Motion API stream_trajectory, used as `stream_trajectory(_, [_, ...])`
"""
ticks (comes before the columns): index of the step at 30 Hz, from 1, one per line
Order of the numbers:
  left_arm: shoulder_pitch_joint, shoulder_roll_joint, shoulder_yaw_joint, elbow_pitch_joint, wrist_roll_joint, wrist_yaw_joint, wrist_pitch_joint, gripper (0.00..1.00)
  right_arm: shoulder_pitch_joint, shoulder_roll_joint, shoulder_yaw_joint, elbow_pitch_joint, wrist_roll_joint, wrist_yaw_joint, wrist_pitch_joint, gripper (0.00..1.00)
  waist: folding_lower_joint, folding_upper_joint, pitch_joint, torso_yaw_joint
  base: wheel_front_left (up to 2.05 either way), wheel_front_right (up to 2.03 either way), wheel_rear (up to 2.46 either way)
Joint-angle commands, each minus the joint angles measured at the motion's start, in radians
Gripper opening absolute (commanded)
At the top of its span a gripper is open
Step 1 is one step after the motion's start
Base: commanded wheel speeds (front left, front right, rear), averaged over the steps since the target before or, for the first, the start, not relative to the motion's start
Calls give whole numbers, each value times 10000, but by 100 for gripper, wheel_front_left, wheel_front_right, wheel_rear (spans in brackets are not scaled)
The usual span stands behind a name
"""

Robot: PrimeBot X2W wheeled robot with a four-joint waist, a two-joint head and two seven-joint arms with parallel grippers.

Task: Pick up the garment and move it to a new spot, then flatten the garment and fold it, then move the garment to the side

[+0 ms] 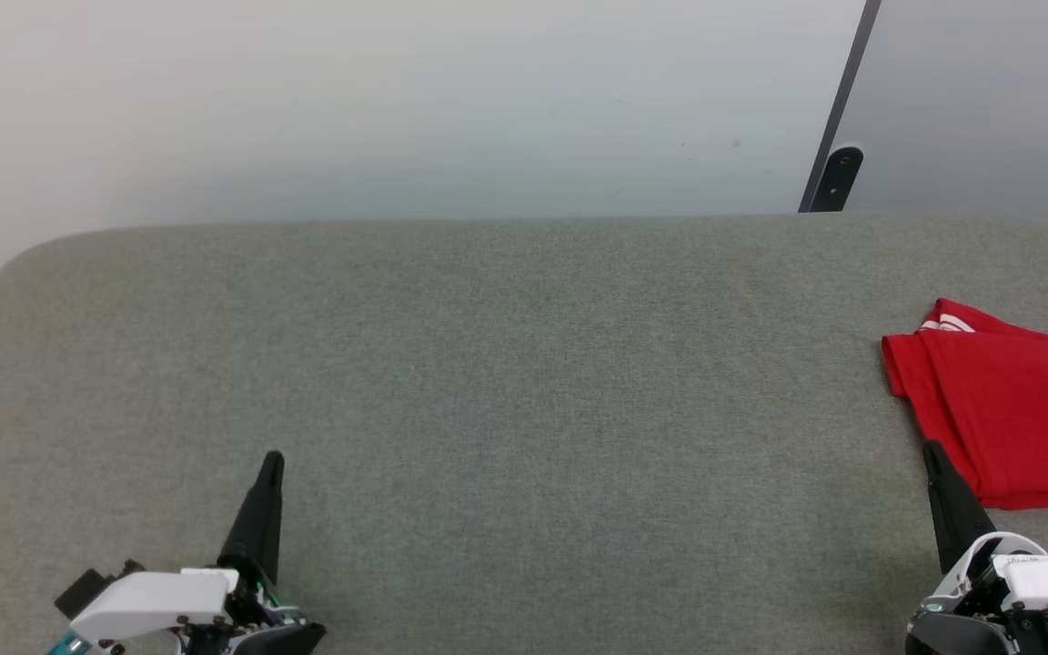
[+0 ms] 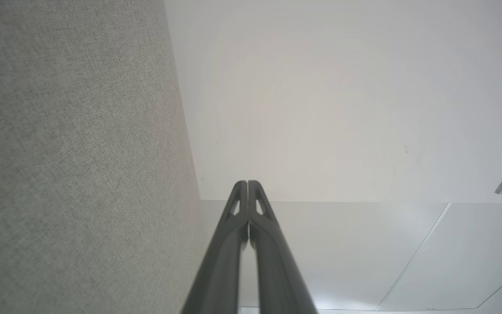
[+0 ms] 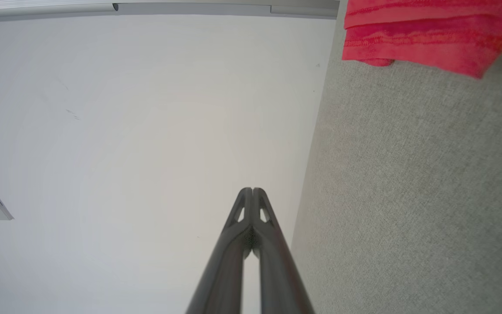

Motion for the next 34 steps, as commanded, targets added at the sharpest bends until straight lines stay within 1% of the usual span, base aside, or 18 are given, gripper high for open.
stream_trajectory(1, [-113, -13, 23, 15, 42, -66, 7, 0, -25, 28, 10, 4, 38, -3, 30, 0, 0, 0, 0, 0, 0, 0, 0])
stream_trajectory(34, [-114, -20, 34, 14, 47, -66, 22, 0, -25, 28, 12, 4, 41, -3, 28, 0, 0, 0, 0, 0, 0, 0, 0])
